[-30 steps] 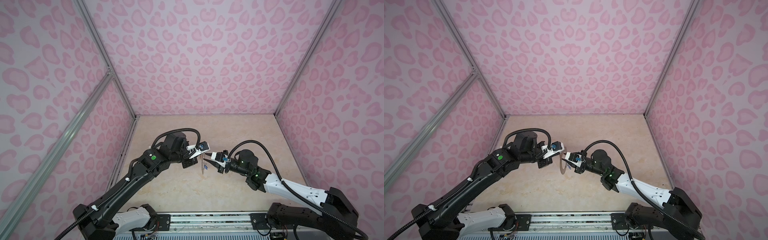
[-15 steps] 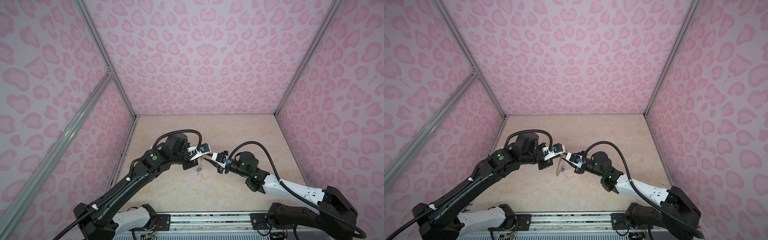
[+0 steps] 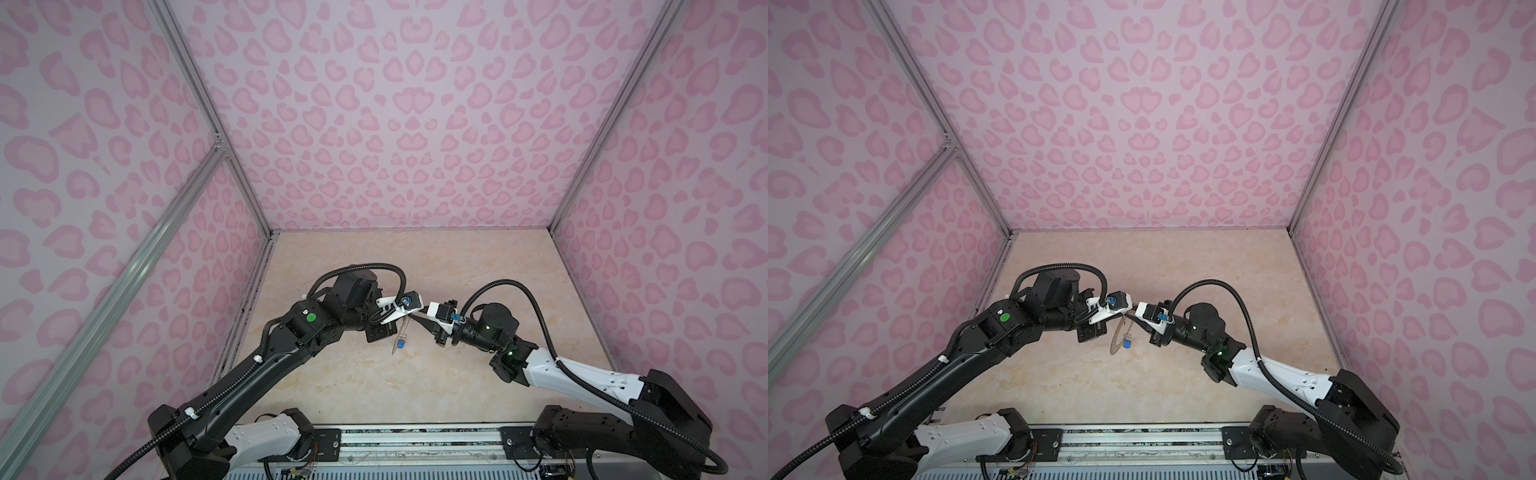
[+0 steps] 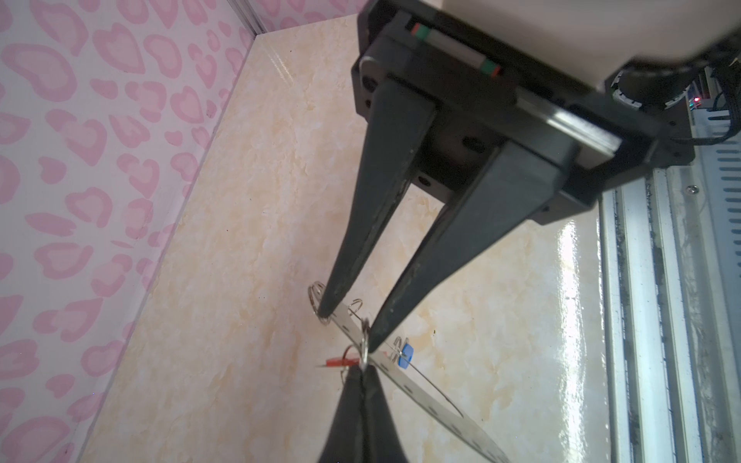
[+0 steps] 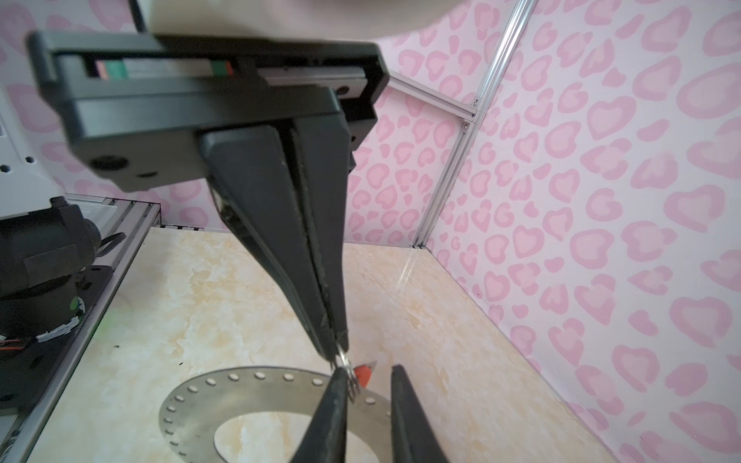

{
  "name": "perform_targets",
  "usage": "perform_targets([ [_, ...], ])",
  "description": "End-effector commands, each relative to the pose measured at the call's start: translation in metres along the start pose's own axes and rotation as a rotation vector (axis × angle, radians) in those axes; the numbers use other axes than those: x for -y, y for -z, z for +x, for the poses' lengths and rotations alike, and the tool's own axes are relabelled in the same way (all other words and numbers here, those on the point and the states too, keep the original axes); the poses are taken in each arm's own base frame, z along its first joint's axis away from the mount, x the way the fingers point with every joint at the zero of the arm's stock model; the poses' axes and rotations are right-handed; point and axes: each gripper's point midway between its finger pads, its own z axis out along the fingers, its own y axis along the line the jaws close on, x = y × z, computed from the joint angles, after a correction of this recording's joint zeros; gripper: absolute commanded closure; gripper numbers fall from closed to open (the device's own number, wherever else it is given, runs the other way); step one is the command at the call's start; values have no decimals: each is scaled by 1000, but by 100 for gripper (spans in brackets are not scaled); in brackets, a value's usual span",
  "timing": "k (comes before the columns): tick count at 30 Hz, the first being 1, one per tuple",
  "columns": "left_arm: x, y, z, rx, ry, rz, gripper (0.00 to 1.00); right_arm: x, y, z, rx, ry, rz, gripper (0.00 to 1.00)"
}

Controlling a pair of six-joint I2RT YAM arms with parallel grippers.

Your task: Put the keys on the keyring

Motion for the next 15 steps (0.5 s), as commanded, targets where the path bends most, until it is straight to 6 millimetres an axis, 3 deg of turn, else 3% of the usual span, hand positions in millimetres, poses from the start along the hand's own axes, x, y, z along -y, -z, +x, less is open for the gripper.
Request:
perform_targets([
  [1,2,1,-4,25,-18,9,97,-1,-1,-11,44,-3,-17,82],
  [12,8,3,-7,49,-52,22,97,-4,-3,-6,28,-29,-59,98],
  [15,4,4,-6,58,-51,-12,85,-5,-2,-7,35,-40,-71,100],
])
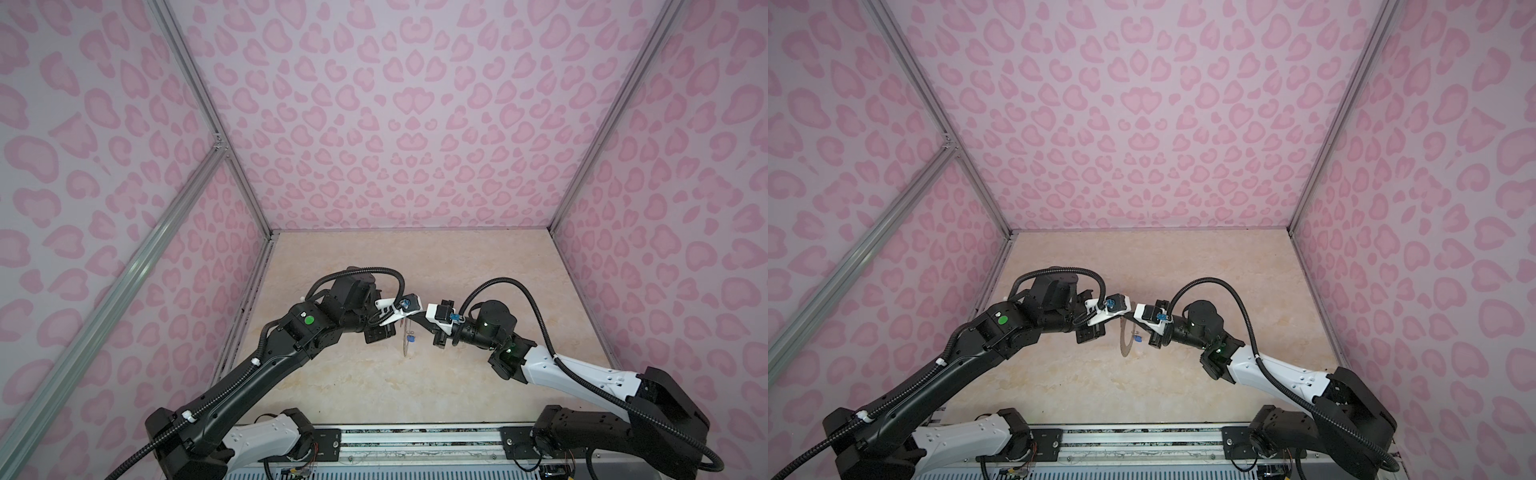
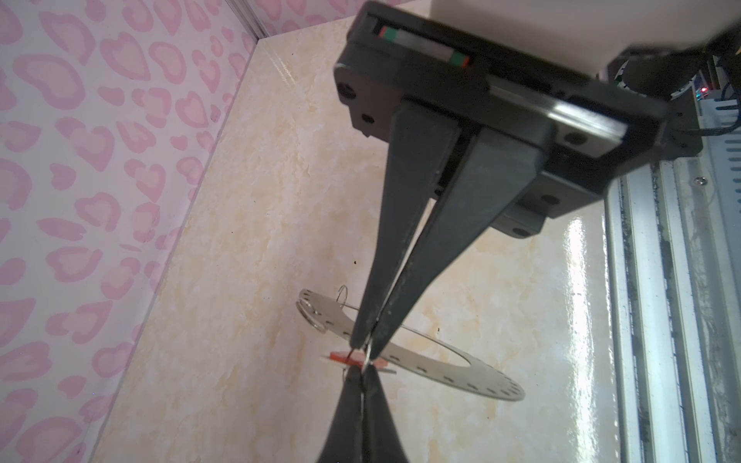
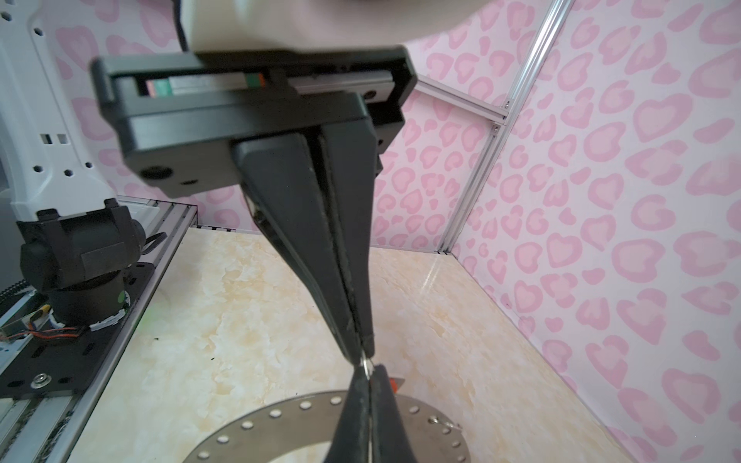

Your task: Put the keys on the keyring

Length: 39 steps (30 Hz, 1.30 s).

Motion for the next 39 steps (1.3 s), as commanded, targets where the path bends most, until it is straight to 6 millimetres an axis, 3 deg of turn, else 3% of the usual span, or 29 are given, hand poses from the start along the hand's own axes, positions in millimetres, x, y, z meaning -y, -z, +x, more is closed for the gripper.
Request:
perform_targets([
  [1,-3,2,-6,45,-17,-31,77,4,0,-10,39,-10,5,100],
  [3,-9,4,-1,49,2,-71,68,5,3,-12,63,-24,7,100],
  [8,-22,12,5,147,107,-124,58,7,7,-22,130,-49,-12,100],
  [18,-21,1,10,250,215,-143,56,5,7,-32,183,-61,-42,100],
  [32,1,-14,7,351,287,-92,57,15,7,-38,227,-87,5,100],
  [39,-7,-17,5,372,309,-169,57,16,8,-40,245,-97,8,100],
])
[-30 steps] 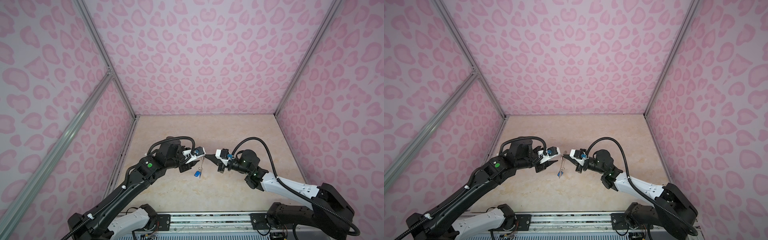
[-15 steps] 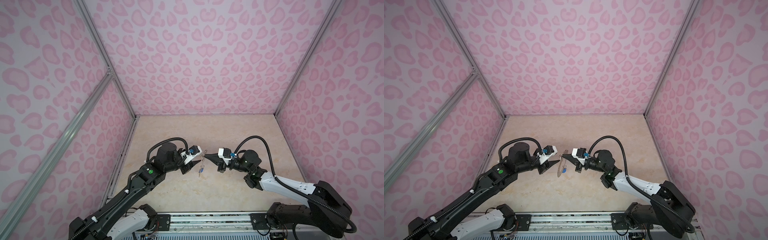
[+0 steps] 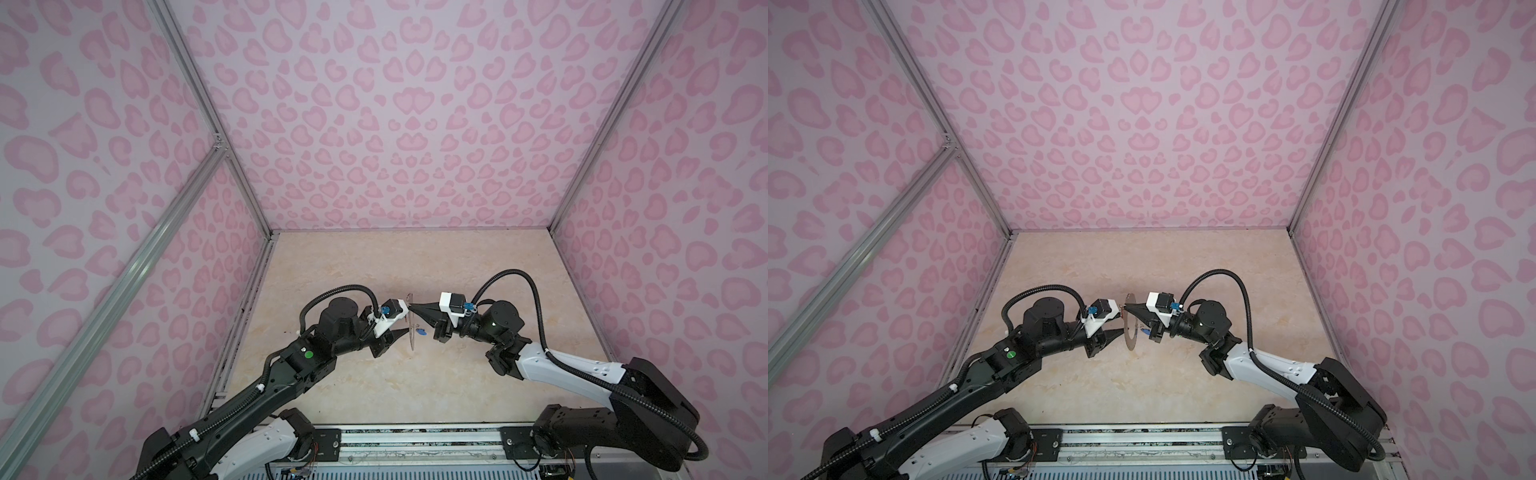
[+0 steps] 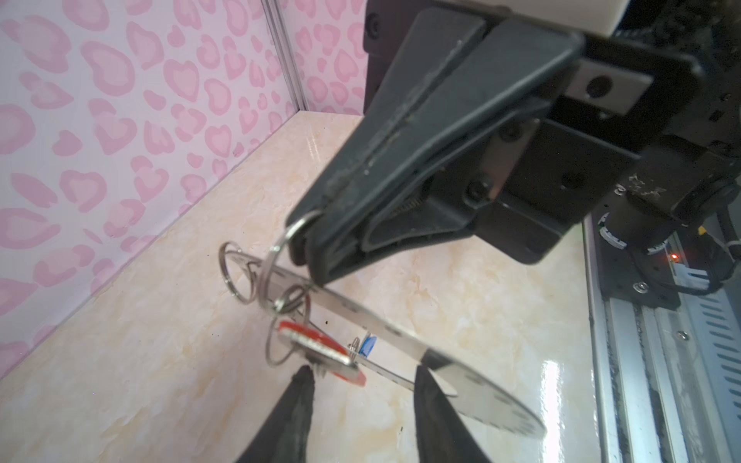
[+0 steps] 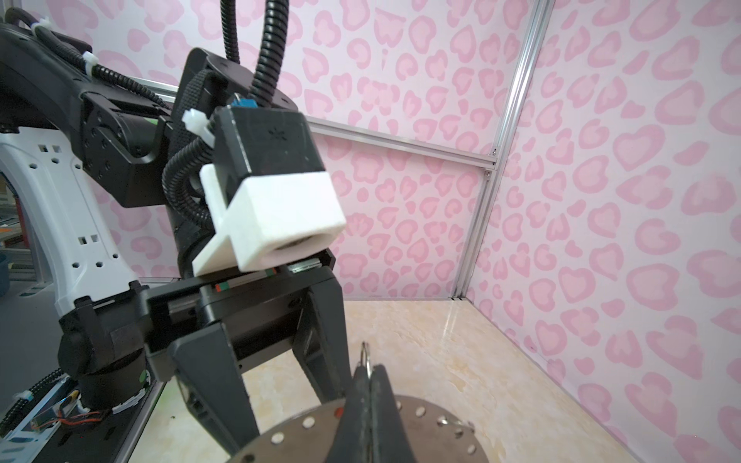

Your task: Put the keys on the keyring

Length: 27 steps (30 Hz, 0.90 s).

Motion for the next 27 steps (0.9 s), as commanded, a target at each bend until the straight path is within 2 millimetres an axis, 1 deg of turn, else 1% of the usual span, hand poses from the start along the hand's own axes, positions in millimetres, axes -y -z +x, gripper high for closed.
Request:
perform_targets([
  [1,-14,1,-17,73,2,-80,57,2,1,-12,54,13,13,100],
  [6,-20,1,-22,96,1,-127,61,3,1,-11,55,7,17,100],
  [8,-18,0,-26,107,-5,-120,62,2,0,-11,55,3,15,100],
  [9,-17,0,-27,113,-11,-114,67,3,0,-12,57,3,16,100],
  [15,-10,-2,-29,108,-49,-101,77,6,0,-12,62,-4,37,100],
  [20,-7,-5,-27,85,-70,-88,91,13,-1,-13,68,-40,69,100],
  [25,-5,-9,-25,58,-102,-100,97,18,-3,-16,77,-68,92,100],
  [27,-3,-11,-23,43,-119,-105,97,20,-4,-15,67,-73,95,100],
])
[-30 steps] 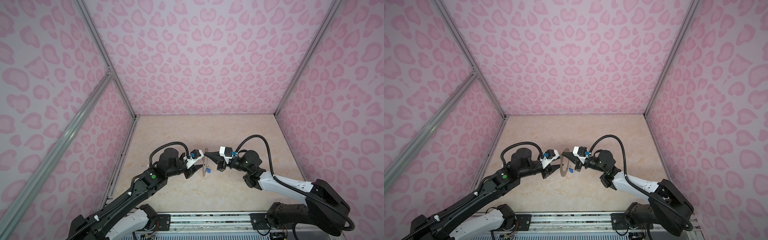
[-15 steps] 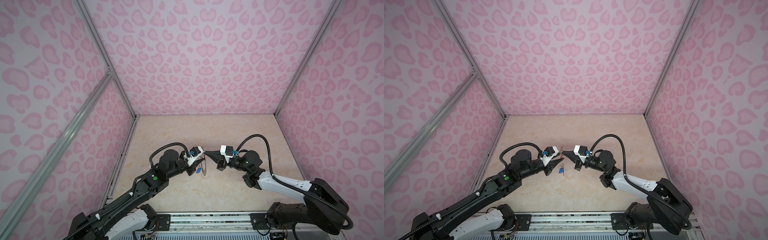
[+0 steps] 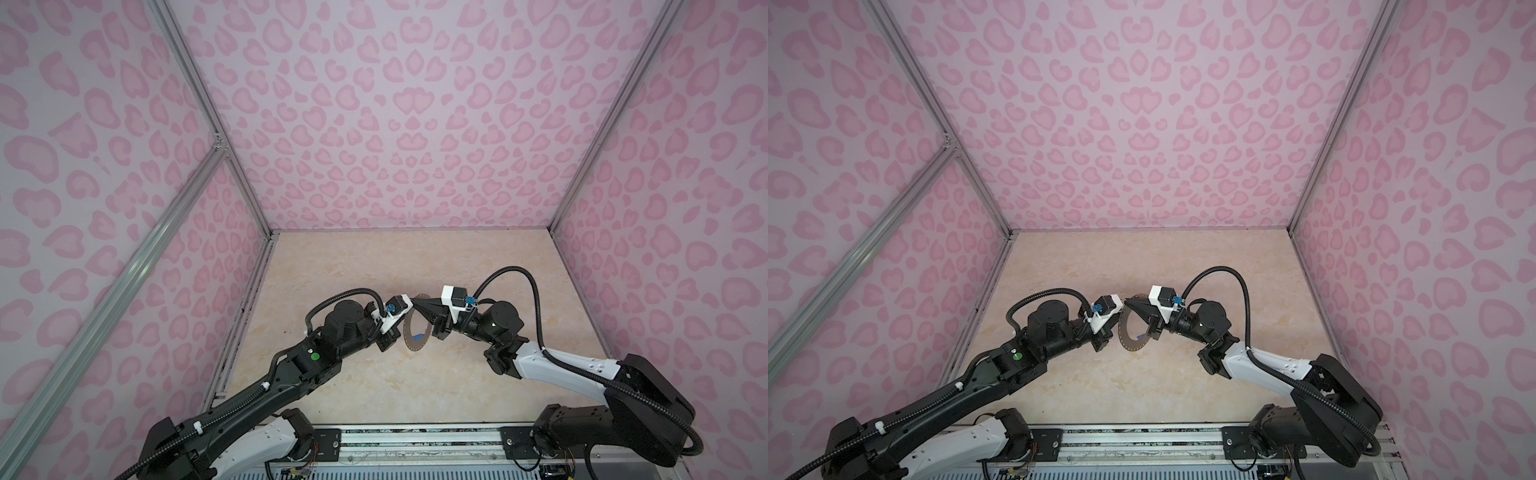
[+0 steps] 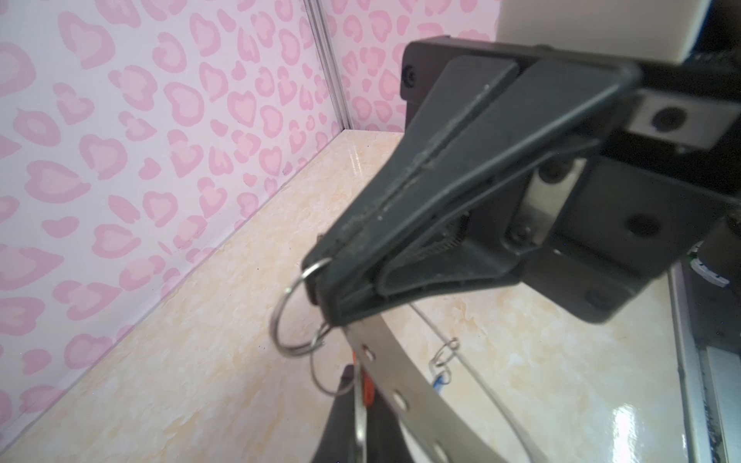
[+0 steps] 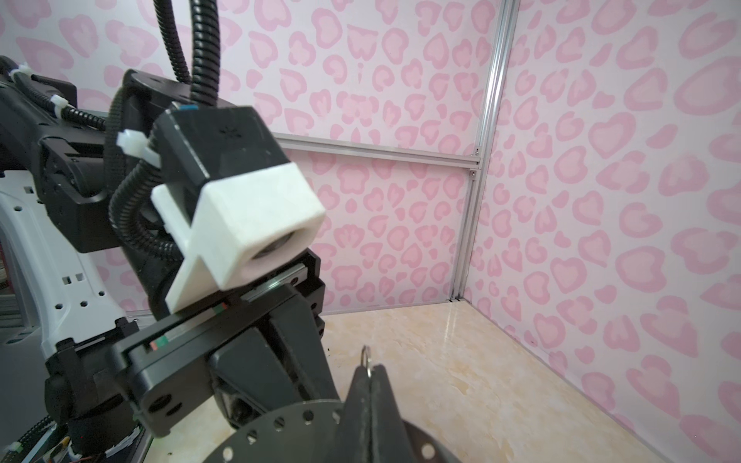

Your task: Put the keys on the keyring

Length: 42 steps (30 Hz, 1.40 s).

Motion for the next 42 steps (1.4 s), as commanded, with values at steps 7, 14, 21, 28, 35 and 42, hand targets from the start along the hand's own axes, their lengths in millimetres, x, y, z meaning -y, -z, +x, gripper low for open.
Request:
perform_targets([
  [7,8,-8,-6,-27,-103,-6,97,9,-4,-6,3,-5,49,100],
  [14,4,-1,-2,-65,-169,-25,97,6,3,0,-29,21,30,100],
  [21,15,7,5,-81,-227,45,97,-5,13,-10,40,16,-68,100],
  [28,20,13,4,-74,-216,113,97,-14,14,-16,82,14,-133,100],
  [35,10,15,7,-127,-268,72,97,-11,11,-10,33,-3,-123,100],
  [42,4,12,7,-129,-276,41,74,-6,8,-12,30,-34,-101,100],
])
